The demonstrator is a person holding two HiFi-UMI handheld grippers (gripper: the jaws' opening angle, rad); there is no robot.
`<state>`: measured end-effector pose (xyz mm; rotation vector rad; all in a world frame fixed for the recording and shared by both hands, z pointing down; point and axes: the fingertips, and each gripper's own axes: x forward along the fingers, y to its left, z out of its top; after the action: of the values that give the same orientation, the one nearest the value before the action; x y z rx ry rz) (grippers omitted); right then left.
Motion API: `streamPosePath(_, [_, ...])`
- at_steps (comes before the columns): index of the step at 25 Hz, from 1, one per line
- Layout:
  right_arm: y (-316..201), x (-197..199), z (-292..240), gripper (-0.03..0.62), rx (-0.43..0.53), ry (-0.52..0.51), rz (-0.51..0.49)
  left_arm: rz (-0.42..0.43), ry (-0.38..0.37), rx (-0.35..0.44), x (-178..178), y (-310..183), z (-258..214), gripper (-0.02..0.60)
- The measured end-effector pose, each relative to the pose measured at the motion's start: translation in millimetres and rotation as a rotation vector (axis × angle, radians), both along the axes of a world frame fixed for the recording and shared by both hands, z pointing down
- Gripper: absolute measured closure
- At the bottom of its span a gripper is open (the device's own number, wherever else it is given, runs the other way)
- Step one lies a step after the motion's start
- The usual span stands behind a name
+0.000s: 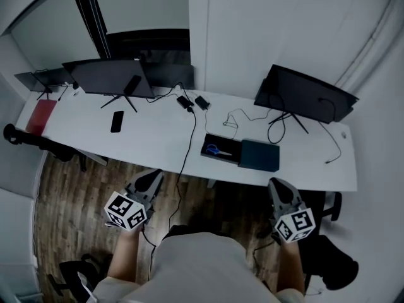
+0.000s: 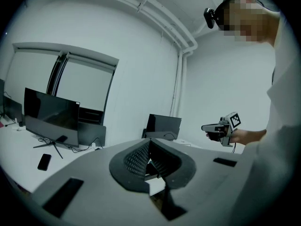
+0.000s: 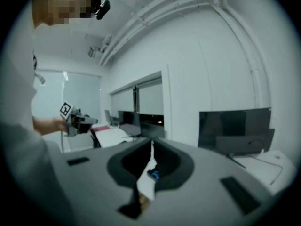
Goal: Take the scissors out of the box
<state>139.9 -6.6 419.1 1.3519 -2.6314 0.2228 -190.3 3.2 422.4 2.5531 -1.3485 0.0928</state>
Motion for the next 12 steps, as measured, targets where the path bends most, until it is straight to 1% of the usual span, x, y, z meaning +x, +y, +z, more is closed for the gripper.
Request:
streamPosePath(3, [-13,7,6,0.559,-0.014,0.000,-0.007,-0.006,0.002,-0.005,10,-13,2,0.549])
streamPosePath(8, [-28,16,14,0.559,-0.037,-0.009,0.005,0.010,-0.006,-0.005,21,-33,6,0.549])
streamPosePath(12, [-41,14,20,0.559,-0.052,0.001,0.006,0.022,0.001,-0.025,27,-54,8,0.549])
